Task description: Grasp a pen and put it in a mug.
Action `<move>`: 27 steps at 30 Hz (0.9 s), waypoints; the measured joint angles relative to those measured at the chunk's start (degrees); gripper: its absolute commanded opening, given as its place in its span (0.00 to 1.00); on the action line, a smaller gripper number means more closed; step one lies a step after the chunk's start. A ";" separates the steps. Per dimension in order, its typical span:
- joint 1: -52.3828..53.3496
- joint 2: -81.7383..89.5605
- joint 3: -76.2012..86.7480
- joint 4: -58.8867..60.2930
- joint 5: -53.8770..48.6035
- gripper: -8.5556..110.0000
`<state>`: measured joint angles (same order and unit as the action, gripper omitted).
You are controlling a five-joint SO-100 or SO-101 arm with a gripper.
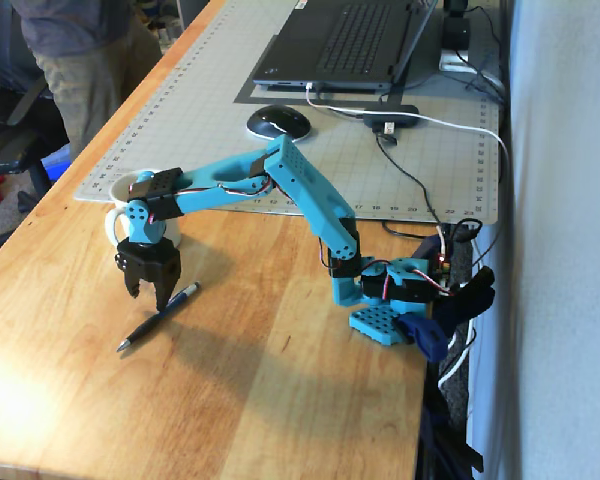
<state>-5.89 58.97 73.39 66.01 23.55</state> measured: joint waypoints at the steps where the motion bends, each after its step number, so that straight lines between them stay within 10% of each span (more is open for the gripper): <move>1: 0.00 0.00 0.18 0.00 0.00 0.25; 27: 0.00 1.58 7.12 -0.53 0.35 0.14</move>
<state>-5.89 60.56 80.51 65.48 23.91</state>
